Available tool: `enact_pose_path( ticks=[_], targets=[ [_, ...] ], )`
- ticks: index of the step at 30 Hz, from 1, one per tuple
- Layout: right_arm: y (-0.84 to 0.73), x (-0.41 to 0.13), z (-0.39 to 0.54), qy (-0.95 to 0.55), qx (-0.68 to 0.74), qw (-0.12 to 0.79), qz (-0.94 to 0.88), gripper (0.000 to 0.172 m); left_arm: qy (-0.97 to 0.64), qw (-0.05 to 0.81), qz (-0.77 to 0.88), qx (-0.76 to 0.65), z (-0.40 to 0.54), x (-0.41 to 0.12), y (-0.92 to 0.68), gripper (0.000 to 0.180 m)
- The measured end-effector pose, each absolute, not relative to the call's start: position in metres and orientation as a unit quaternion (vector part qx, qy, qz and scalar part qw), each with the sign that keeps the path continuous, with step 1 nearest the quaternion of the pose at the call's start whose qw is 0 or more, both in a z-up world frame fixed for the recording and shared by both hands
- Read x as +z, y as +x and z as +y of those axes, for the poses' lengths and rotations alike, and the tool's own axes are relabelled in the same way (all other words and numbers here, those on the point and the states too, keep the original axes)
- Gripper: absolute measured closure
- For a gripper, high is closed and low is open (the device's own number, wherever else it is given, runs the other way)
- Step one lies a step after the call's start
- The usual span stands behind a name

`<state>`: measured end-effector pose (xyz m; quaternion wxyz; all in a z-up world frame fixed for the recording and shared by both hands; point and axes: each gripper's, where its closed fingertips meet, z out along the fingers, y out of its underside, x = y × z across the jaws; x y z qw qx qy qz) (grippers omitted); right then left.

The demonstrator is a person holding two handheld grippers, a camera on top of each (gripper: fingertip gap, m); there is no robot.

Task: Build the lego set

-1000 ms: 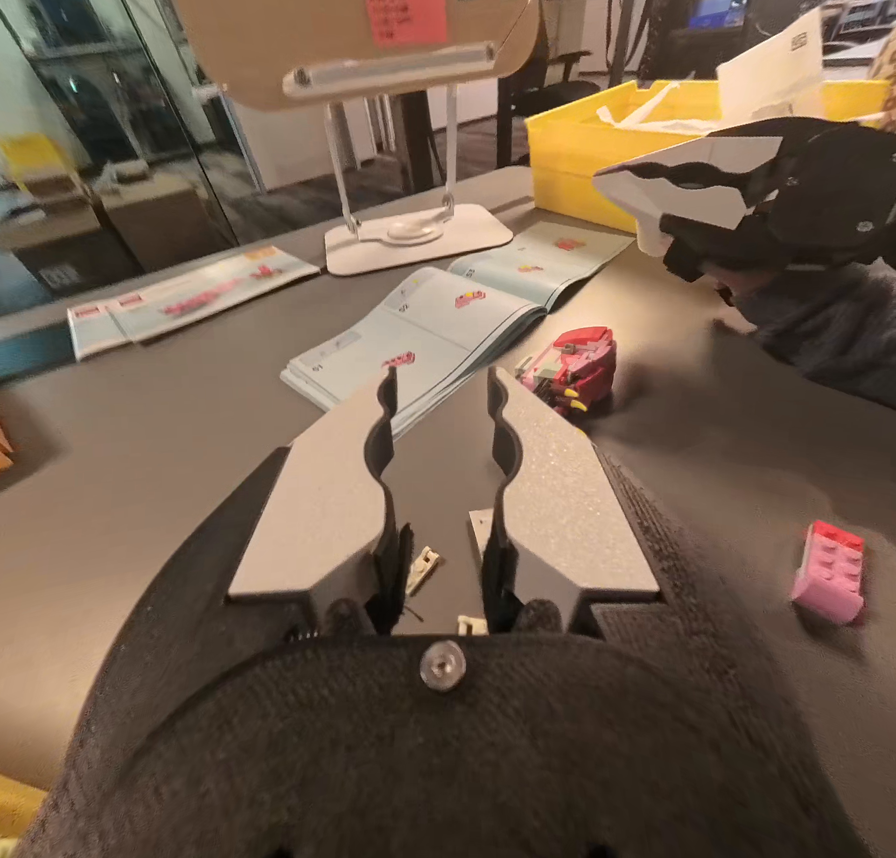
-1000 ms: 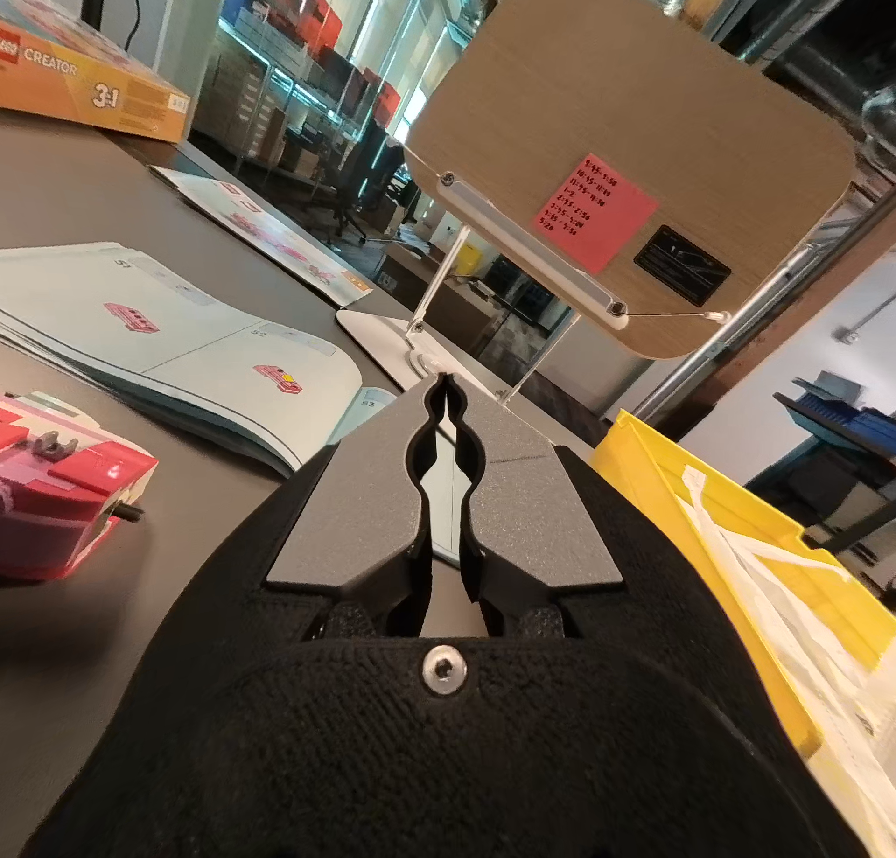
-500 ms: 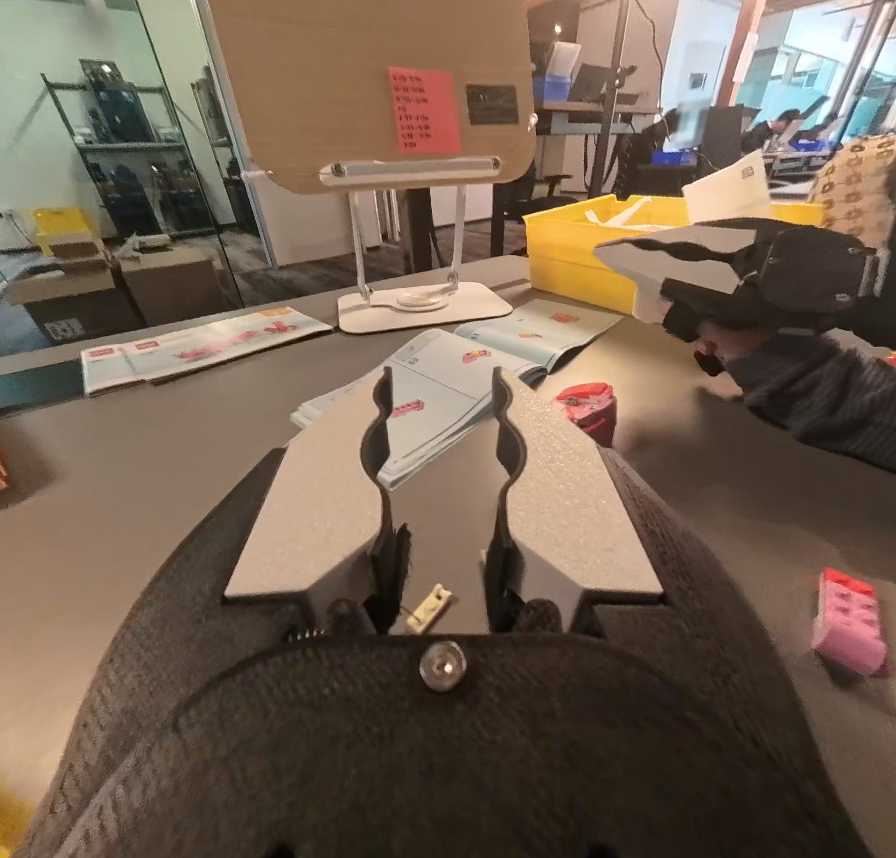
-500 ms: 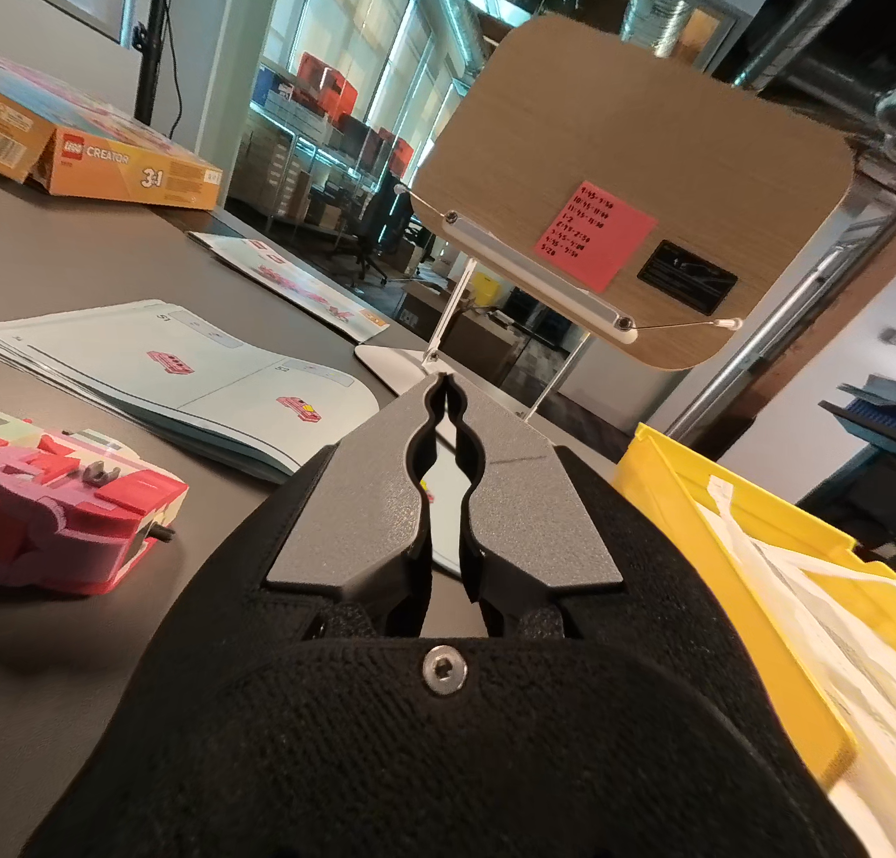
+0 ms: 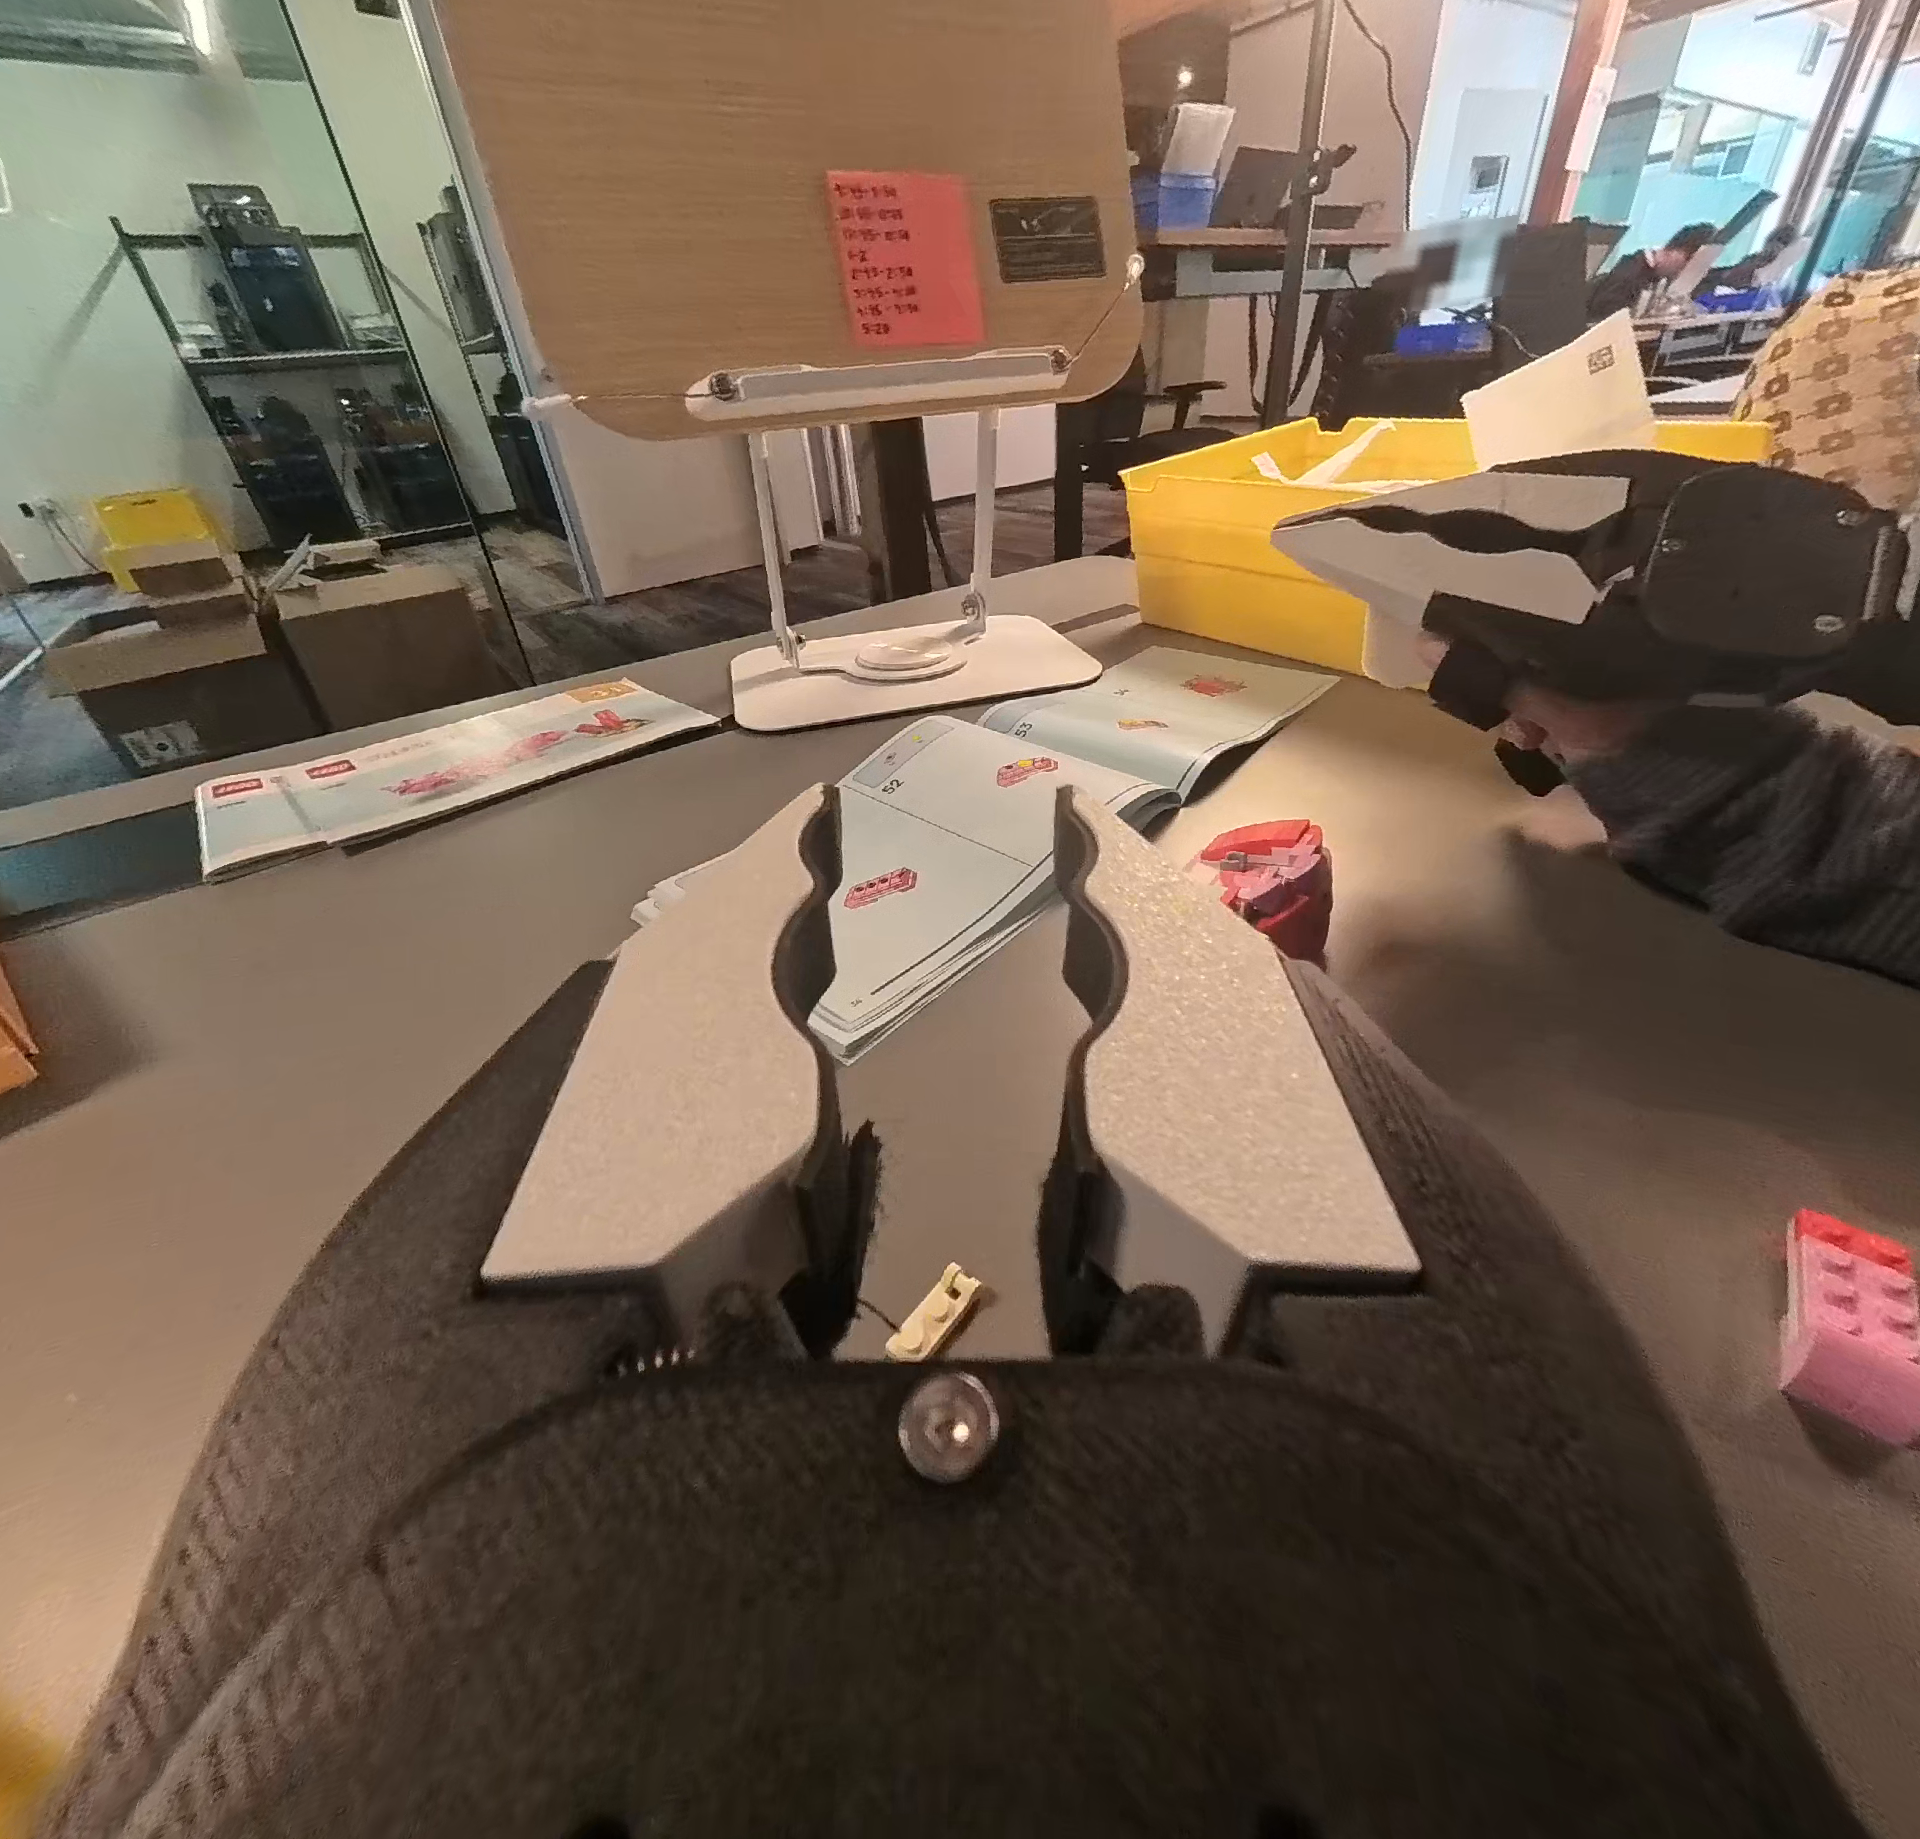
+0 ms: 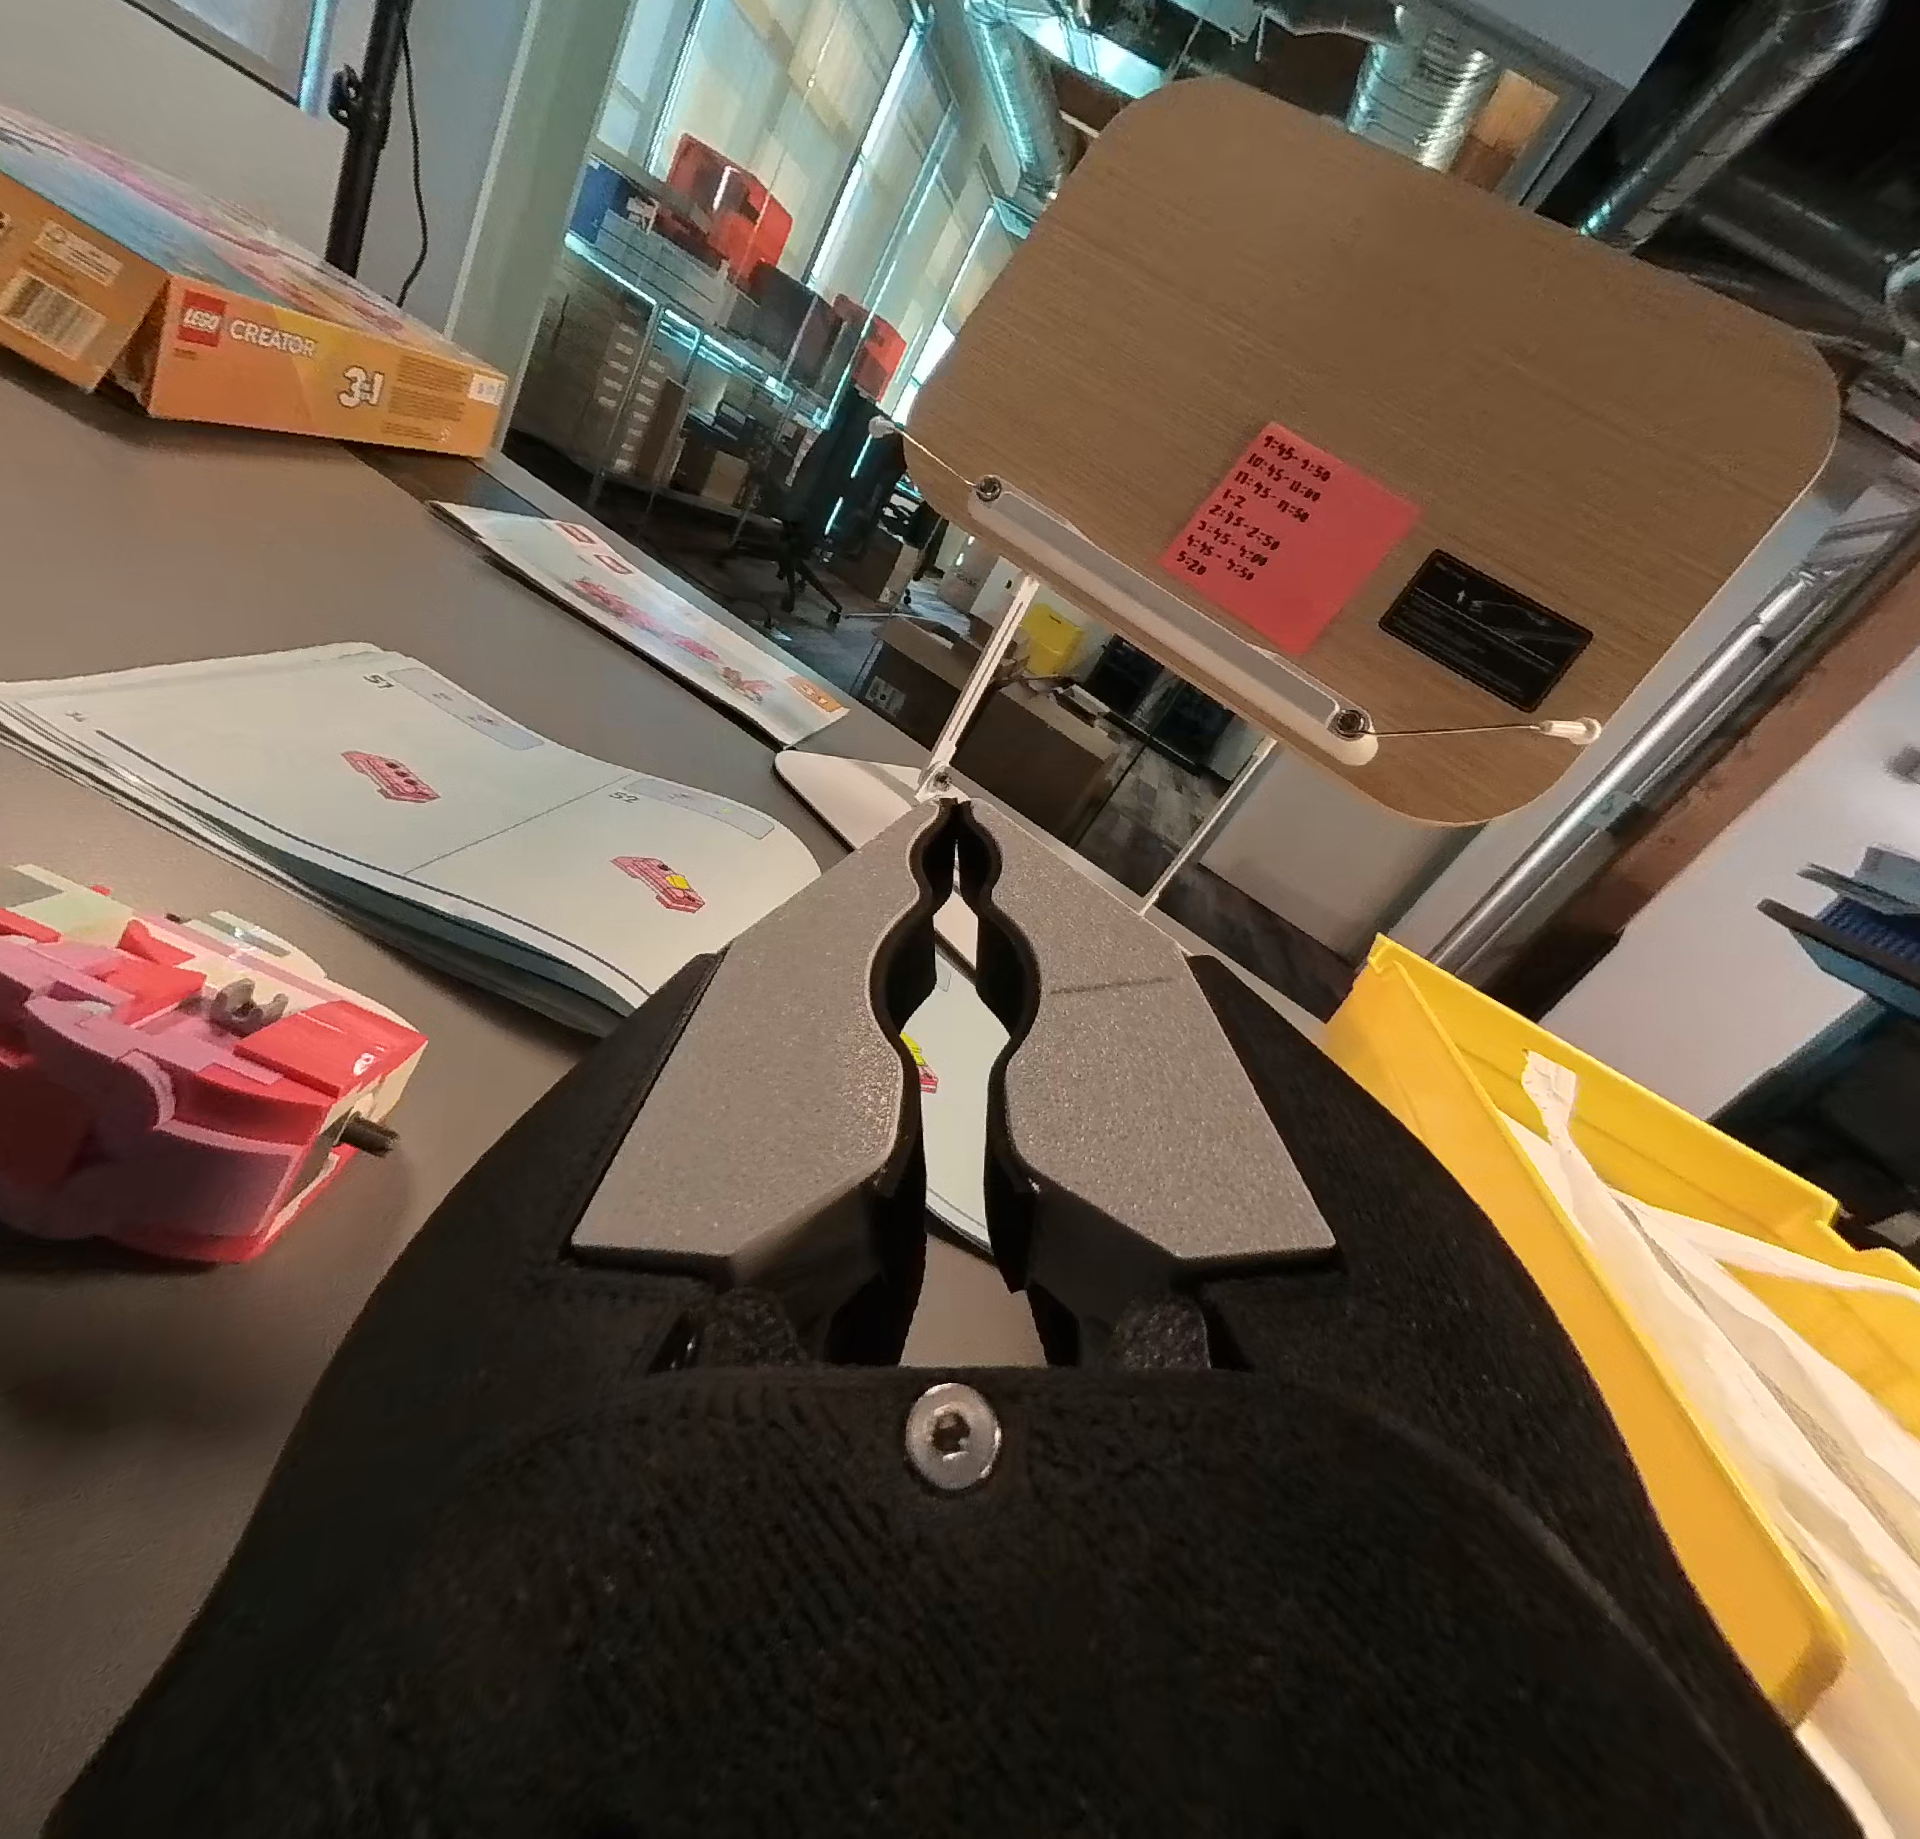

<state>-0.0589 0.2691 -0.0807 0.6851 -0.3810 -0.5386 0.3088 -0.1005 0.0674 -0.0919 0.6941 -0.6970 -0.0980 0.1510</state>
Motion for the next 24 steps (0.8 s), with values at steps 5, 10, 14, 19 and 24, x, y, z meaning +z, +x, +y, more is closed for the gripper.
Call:
enact_pose_path(
  ticks=[5,10,14,19,24],
  targets=[
    [-0.058,-0.080,0.270,-0.383,0.313,0.686,-0.534,0.172,-0.699,0.692,-0.087,0.157,0.069,-0.092,-0.097,0.140],
    [-0.058,-0.081,0.268,-0.373,0.303,0.690,-0.541,0.172,-0.701,0.695,-0.084,0.138,0.069,-0.090,-0.089,0.141],
    [-0.058,-0.082,0.265,-0.365,0.295,0.691,-0.549,0.172,-0.671,0.723,-0.081,0.142,0.053,-0.063,-0.079,0.140],
    [-0.057,-0.082,0.269,-0.372,0.295,0.693,-0.543,0.172,-0.643,0.753,-0.138,-0.009,0.014,-0.029,-0.058,0.132],
    [-0.056,-0.081,0.273,-0.384,0.305,0.689,-0.533,0.172,-0.663,0.727,-0.177,0.001,-0.041,-0.011,-0.085,0.131]
  ],
)
